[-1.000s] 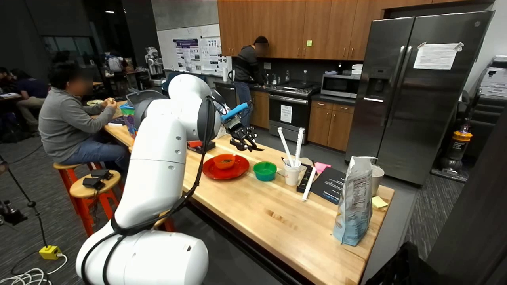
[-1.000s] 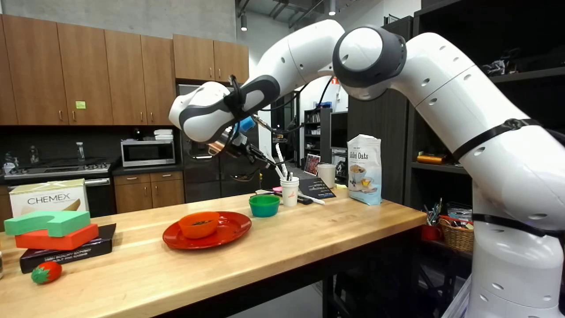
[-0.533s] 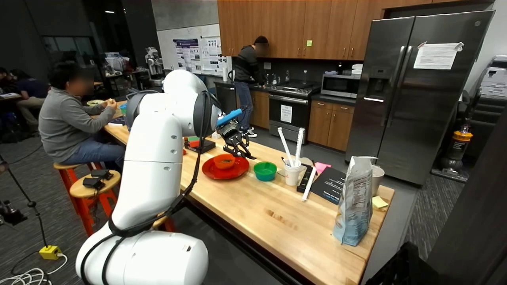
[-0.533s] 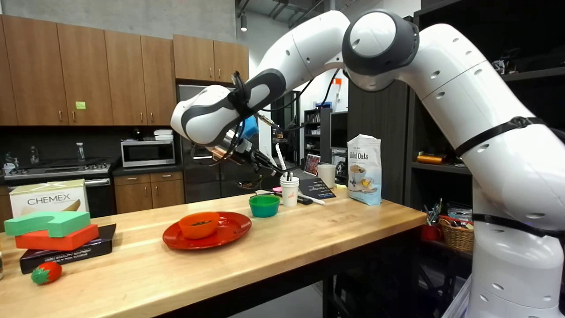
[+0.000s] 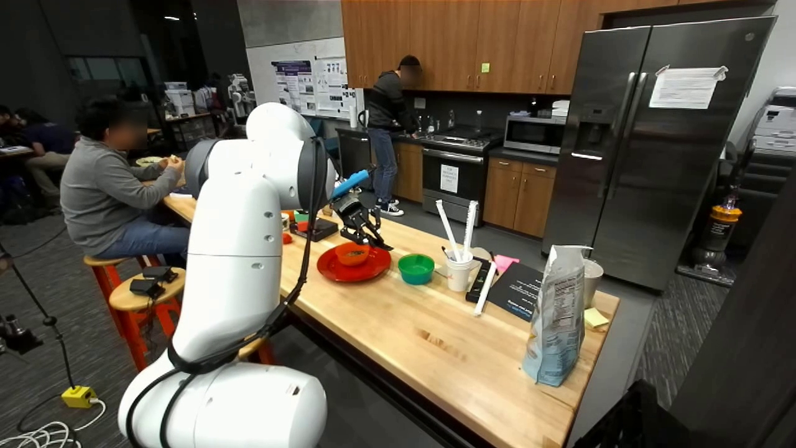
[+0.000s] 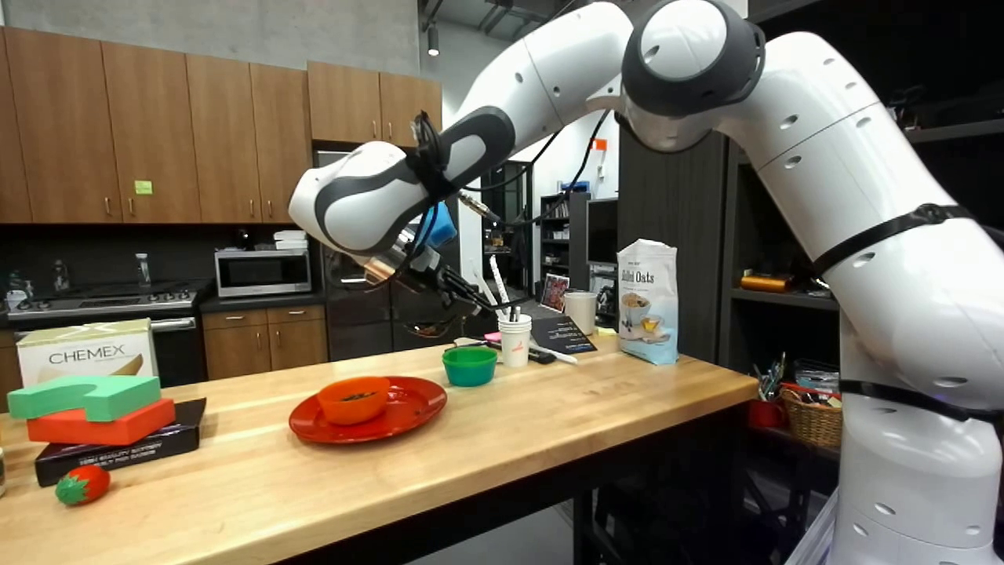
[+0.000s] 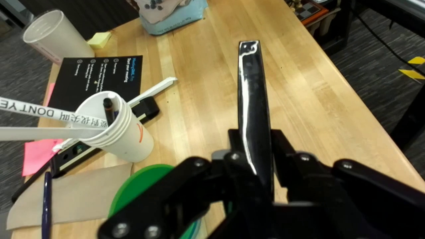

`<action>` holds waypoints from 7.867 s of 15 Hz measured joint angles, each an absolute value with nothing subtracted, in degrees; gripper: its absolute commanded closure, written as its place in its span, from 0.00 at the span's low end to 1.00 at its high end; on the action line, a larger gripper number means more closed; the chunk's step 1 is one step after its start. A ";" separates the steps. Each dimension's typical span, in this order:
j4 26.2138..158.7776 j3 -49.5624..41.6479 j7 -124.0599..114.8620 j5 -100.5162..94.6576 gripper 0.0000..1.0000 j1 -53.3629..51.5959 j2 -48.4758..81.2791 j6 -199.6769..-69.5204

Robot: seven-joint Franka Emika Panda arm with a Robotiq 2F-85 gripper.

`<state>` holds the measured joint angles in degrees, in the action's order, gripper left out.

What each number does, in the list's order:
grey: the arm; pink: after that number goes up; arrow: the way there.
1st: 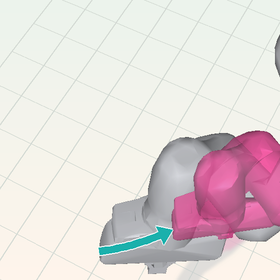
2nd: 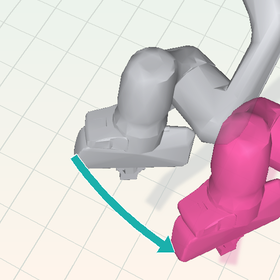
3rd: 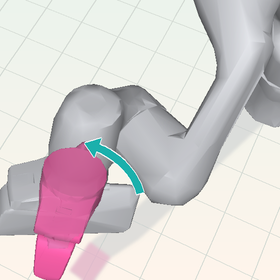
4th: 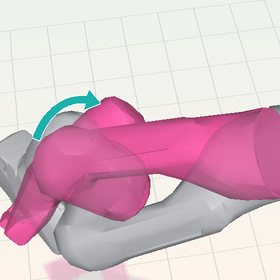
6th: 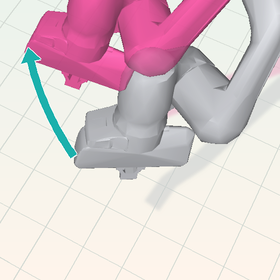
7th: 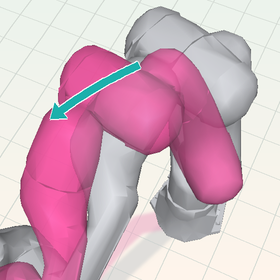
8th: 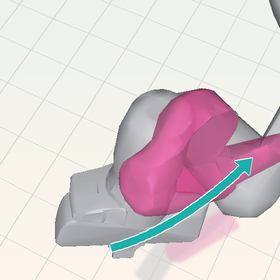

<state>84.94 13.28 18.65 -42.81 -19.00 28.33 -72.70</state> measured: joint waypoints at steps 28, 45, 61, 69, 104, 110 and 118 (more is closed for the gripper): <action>81.77 13.16 22.71 -41.68 0.94 -18.17 30.74 -66.75; 81.87 13.16 20.71 -41.43 0.94 -18.17 30.72 -63.80; 81.92 13.16 19.67 -41.43 0.75 -18.17 30.71 -63.77; 81.93 13.16 19.64 -41.43 0.75 -18.17 30.71 -63.77; 81.69 7.85 11.50 -42.44 0.94 -10.96 31.45 -65.14; 80.57 7.48 11.53 -42.12 0.94 -9.66 32.13 -67.22; 75.41 7.24 12.90 -41.39 0.94 -9.64 36.09 -68.80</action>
<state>75.41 7.24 12.90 -41.39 -9.64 36.09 -68.80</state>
